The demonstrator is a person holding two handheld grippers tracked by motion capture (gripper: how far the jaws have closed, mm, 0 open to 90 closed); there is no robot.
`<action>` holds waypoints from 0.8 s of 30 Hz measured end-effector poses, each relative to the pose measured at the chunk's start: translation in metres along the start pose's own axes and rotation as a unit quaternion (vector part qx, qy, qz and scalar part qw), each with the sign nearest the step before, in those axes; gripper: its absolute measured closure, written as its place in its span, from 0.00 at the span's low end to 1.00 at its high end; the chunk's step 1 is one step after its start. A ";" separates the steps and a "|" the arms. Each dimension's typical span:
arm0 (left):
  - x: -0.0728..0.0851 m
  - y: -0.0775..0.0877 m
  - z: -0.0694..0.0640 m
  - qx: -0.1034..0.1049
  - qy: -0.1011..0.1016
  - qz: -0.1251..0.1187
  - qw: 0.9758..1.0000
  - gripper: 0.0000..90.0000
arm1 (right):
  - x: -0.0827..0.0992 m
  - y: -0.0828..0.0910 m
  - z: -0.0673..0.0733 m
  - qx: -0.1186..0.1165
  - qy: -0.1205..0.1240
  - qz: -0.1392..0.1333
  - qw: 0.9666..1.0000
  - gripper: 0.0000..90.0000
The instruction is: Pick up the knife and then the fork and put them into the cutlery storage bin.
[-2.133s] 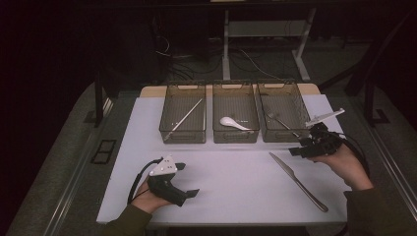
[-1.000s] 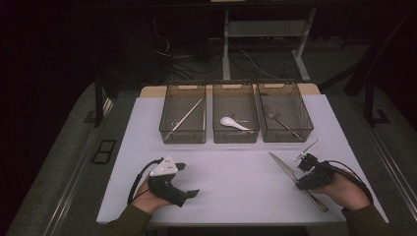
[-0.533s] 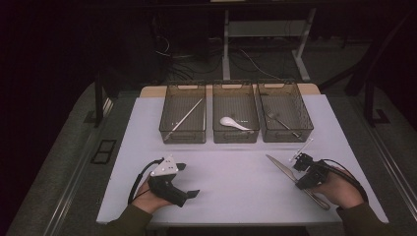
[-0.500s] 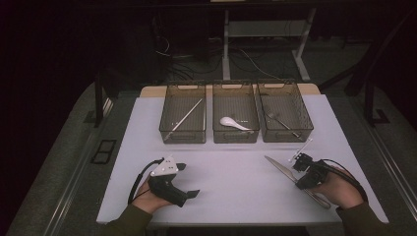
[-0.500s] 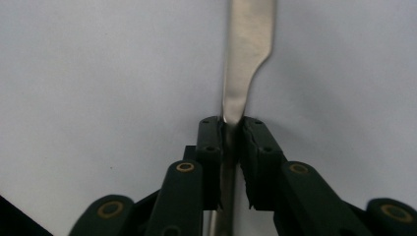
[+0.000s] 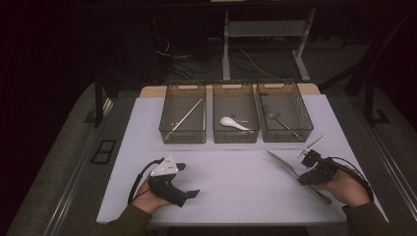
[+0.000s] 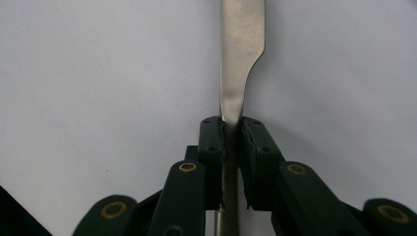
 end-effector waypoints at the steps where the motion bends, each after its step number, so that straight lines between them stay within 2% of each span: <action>1: 0.000 0.000 0.000 0.000 0.000 0.000 1.000 0.00 | -0.001 0.002 -0.002 -0.006 -0.005 -0.013 1.000 0.89; 5: 0.000 0.000 0.000 0.000 0.001 0.000 1.000 0.00 | -0.004 0.010 -0.011 -0.024 -0.024 -0.057 0.998 0.89; 10: 0.000 0.000 0.000 0.000 0.003 -0.002 1.000 0.00 | -0.008 0.020 -0.019 -0.038 -0.034 -0.112 0.992 0.89; 18: 0.000 0.000 0.000 0.001 0.004 -0.002 1.000 0.00 | -0.012 0.032 -0.028 -0.048 -0.057 -0.175 0.982 0.89; 24: 0.000 0.000 0.000 0.001 0.004 -0.003 1.000 0.00 | -0.016 0.041 -0.033 -0.054 -0.065 -0.220 0.972 0.89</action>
Point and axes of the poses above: each handheld gripper's, and its own axes: y roughly backward along the jaws, x roughly out of its underside, z roughly to its left, the point moved 7 cm from there along -y, roughly forward along the jaws, and after that the axes turned 6 degrees about -y, right-handed, at the moved point
